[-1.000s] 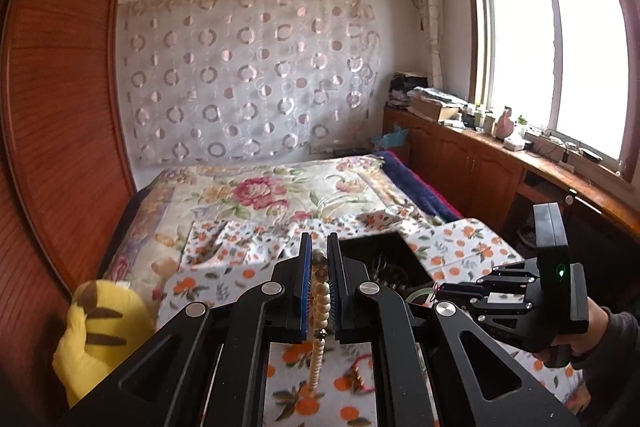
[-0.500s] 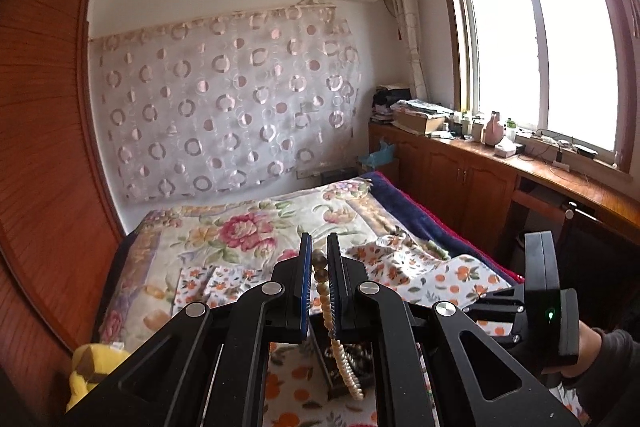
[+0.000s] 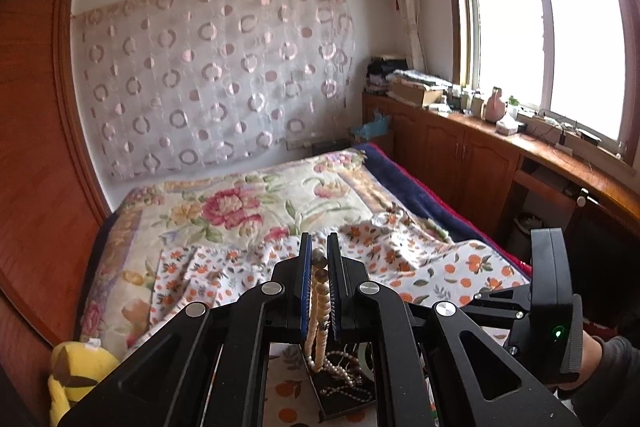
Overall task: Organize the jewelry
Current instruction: 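Carry pearls into the box with the left gripper while the right gripper carries the bangle, then drop the pearls from the left gripper while the right gripper releases the jade bangle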
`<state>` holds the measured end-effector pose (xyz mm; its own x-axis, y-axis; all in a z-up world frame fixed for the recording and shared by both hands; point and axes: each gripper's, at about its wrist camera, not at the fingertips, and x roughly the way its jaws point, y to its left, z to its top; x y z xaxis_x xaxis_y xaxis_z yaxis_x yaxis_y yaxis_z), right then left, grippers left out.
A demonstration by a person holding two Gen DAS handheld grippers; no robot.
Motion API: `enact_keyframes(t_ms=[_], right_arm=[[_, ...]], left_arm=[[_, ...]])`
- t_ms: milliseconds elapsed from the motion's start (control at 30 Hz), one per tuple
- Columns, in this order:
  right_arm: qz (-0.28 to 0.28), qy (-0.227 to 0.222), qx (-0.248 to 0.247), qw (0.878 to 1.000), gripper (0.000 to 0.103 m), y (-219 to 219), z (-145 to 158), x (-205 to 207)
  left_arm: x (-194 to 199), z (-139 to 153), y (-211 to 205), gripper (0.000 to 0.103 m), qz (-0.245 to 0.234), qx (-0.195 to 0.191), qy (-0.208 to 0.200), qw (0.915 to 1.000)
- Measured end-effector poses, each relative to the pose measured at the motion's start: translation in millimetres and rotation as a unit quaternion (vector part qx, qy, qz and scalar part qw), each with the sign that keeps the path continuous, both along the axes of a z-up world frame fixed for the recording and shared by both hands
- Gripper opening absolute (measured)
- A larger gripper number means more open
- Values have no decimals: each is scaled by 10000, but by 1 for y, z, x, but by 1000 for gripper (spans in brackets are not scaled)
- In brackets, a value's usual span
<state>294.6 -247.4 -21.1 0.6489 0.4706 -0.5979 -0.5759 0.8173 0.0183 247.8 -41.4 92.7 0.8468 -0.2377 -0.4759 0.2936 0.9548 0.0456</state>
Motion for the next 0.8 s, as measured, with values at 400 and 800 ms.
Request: enact_keyframes(t_ms=[400,800], right_arm=[[33,131,-81,9999,9,10,-15,14],[-167,171,17,9997,21,2,-19,20]], left_arm=[[15,-33,2,7,-31,59,370,9993],[-8,-59,8,25,59,125,577,9982]])
